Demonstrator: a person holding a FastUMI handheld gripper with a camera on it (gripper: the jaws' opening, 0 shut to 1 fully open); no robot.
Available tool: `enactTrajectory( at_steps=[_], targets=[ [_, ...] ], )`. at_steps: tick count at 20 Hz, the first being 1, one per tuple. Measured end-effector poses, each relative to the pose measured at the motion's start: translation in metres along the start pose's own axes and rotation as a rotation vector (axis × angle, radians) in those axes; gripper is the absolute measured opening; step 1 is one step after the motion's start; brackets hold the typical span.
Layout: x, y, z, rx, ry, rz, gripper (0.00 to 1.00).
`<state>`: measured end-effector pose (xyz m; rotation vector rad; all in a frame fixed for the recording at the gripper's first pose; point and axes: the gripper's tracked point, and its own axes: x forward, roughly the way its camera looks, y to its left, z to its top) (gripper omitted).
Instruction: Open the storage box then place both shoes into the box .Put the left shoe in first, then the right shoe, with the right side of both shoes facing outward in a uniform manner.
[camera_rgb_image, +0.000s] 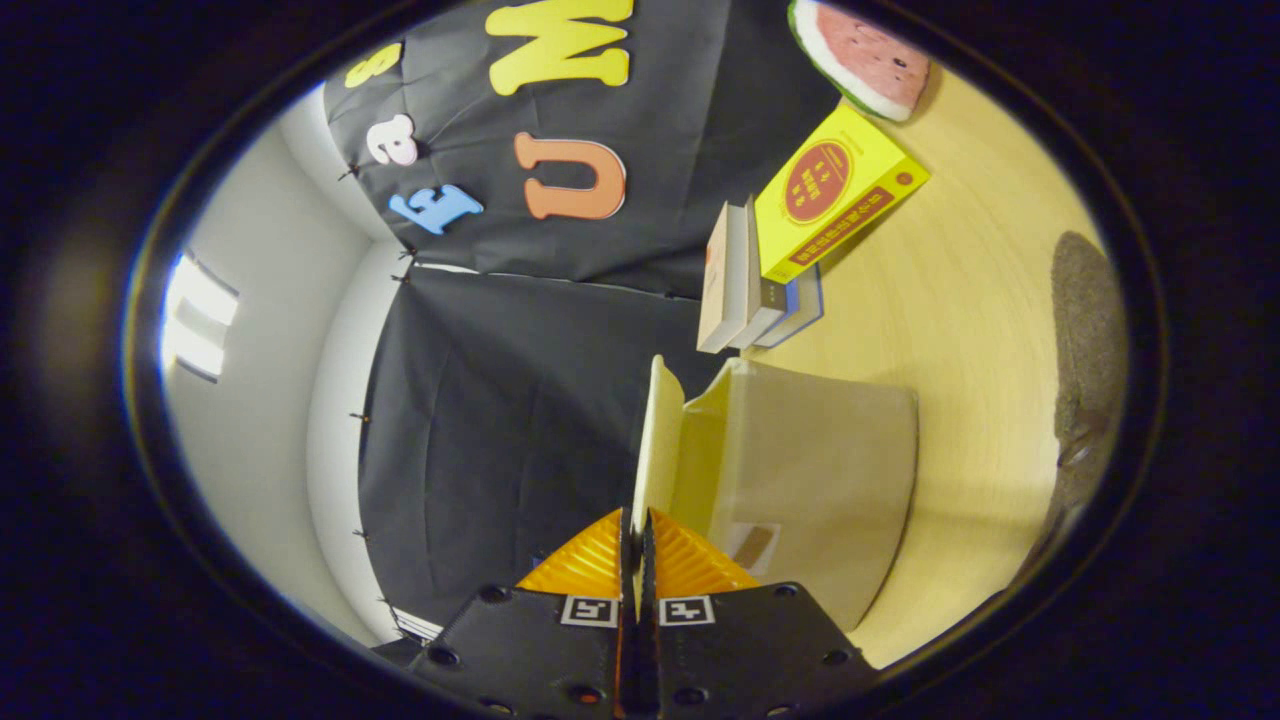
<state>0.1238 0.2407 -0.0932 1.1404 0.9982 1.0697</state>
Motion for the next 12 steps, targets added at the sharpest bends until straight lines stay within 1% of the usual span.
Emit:
enactTrajectory(
  at_steps=[3, 7, 12],
  targets=[
    [0.010, 0.035, -0.003, -0.032, 0.004, 0.027, 0.01],
    [0.040, 0.079, -0.012, -0.075, 0.020, 0.053, 0.01],
    [0.100, 0.119, -0.021, -0.104, 0.032, 0.063, 0.01]
  ],
)
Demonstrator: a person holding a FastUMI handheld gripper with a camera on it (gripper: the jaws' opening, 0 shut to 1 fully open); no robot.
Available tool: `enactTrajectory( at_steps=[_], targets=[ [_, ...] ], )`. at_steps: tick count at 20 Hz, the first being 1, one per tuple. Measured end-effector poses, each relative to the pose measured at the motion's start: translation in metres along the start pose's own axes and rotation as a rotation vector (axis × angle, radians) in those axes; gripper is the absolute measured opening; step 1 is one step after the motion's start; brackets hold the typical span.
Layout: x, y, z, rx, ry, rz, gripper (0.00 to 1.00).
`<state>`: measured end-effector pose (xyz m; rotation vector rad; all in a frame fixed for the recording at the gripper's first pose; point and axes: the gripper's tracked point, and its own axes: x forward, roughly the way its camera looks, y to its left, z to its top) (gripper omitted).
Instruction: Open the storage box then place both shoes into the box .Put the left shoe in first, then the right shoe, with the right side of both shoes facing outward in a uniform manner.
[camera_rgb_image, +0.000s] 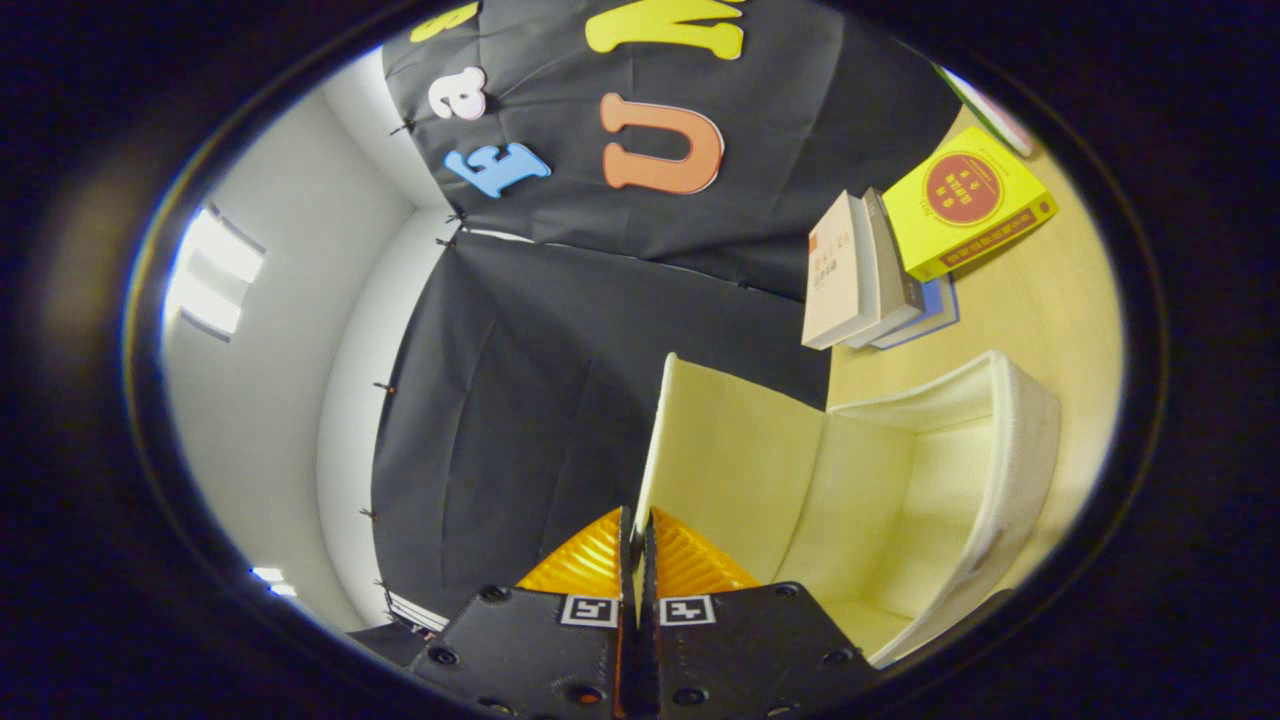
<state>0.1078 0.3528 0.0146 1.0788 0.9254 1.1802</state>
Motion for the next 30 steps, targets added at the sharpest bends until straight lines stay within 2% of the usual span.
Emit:
enactTrajectory(
  at_steps=[6, 8, 12, 14, 15, 18, 22, 24, 27, 30],
  targets=[
    [0.081, 0.026, -0.006, -0.010, -0.004, -0.014, 0.00],
    [0.109, 0.029, -0.012, -0.024, 0.004, -0.022, 0.08],
    [0.162, 0.026, -0.033, -0.045, 0.044, -0.042, 0.76],
    [0.169, 0.023, -0.038, -0.043, 0.031, -0.046, 0.84],
    [0.170, 0.021, -0.041, -0.039, 0.026, -0.040, 0.93],
    [0.158, 0.006, -0.045, -0.038, 0.009, -0.105, 0.94],
    [0.115, 0.000, -0.041, -0.044, -0.073, -0.176, 0.94],
    [0.081, -0.010, -0.037, -0.101, -0.108, -0.270, 0.94],
    [0.020, -0.032, -0.027, -0.199, -0.176, -0.478, 0.96],
    [-0.031, -0.031, -0.021, -0.255, -0.235, -0.571, 0.95]
  ],
)
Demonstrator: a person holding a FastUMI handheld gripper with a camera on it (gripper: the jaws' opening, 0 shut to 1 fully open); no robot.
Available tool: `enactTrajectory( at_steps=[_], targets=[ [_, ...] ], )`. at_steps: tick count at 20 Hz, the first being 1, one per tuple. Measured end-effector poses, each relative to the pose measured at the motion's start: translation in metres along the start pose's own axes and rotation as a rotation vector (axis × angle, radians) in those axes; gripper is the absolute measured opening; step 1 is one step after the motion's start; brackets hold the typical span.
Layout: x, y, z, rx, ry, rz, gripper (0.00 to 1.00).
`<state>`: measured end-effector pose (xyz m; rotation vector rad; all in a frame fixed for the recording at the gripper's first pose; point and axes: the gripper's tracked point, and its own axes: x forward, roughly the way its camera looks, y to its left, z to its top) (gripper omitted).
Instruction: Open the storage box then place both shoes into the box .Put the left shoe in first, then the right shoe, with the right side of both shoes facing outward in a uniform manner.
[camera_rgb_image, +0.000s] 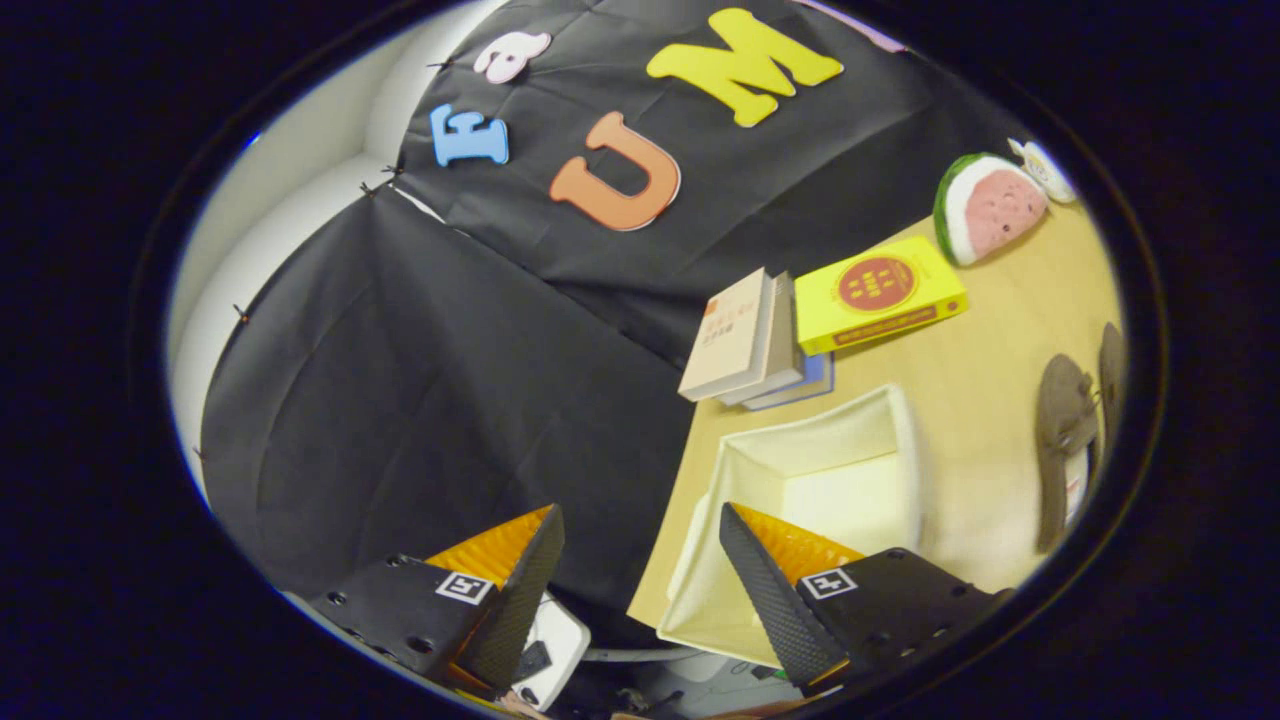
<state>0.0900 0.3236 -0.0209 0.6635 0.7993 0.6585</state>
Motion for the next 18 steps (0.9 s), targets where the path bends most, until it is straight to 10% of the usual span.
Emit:
enactTrajectory(
  at_steps=[18],
  targets=[
    [-0.144, -0.248, 0.001, -0.227, 0.040, -0.552, 0.95]
  ],
)
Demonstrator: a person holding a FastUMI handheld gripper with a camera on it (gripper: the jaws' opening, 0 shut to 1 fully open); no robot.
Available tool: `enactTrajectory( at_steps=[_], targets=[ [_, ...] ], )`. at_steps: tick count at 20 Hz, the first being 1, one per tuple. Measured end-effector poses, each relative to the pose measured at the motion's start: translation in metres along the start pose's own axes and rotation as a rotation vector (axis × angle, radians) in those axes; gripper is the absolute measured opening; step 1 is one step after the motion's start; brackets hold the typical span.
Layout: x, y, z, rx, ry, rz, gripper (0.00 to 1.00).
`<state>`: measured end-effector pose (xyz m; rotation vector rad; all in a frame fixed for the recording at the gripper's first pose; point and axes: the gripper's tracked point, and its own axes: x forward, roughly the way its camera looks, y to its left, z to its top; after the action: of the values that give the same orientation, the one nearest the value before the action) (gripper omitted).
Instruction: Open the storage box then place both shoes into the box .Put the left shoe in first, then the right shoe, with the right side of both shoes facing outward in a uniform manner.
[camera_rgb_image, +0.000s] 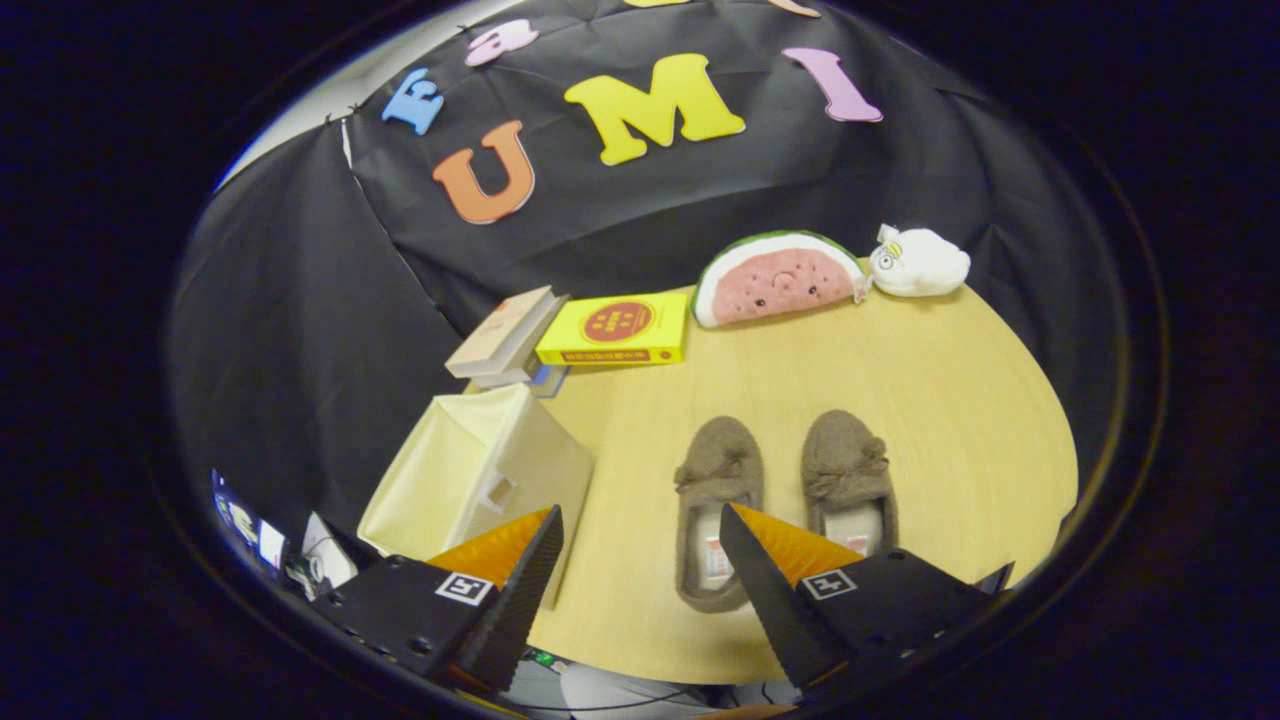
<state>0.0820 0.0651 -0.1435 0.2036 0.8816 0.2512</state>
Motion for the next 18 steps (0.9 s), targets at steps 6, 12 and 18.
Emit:
enactTrajectory(
  at_steps=[6, 12, 18],
  targets=[
    [0.046, -0.041, -0.031, -0.029, 0.218, -0.095, 0.96],
    [0.090, -0.063, -0.048, 0.015, 0.359, -0.116, 0.72],
    [0.107, -0.072, -0.054, 0.048, 0.423, -0.147, 0.27]
  ],
)
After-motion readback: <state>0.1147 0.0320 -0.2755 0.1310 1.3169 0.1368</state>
